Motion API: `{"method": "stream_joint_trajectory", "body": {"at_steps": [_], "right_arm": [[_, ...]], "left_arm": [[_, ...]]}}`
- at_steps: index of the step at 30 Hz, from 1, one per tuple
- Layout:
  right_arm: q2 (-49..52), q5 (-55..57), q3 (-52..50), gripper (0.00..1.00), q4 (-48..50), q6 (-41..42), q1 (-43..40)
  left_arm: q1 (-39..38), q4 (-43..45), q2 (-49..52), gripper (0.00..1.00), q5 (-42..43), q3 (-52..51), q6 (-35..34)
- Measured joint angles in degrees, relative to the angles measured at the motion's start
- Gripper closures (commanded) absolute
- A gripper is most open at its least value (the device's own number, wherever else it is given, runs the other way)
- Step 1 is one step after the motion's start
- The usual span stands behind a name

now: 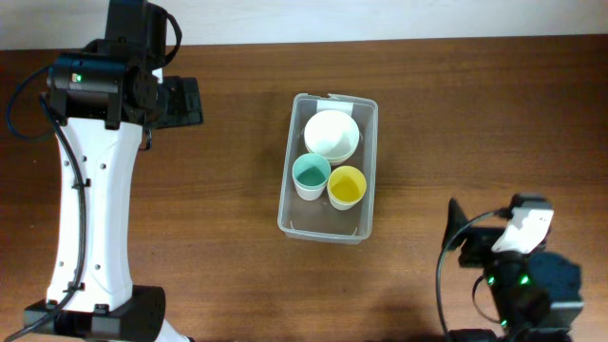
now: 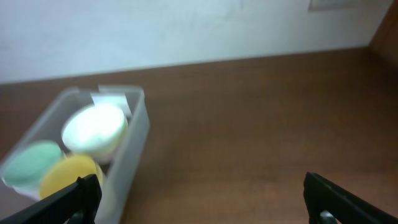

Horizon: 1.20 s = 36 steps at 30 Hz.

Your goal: Pack container

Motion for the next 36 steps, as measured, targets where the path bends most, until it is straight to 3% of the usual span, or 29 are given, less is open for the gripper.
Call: {"method": "stream_joint_trajectory", "body": {"at_steps": [7,13,36], "right_arm": [[-13.84,0.09,-16.04,0.01,4.37,-0.11,0.00],[-19.41,0.17,-23.52,0.01,5.60,-0.20,0.00],[-19.43,0.17,-27.17,0.01,5.79,-0.28,0.00]], "left_arm": [[0.00,0.02,0.00,0.00,0.00,0.00,0.02],[0.00,-0.02,0.00,0.00,0.00,0.00,0.02],[0.00,-0.02,0.00,0.00,0.00,0.00,0.02]]}}
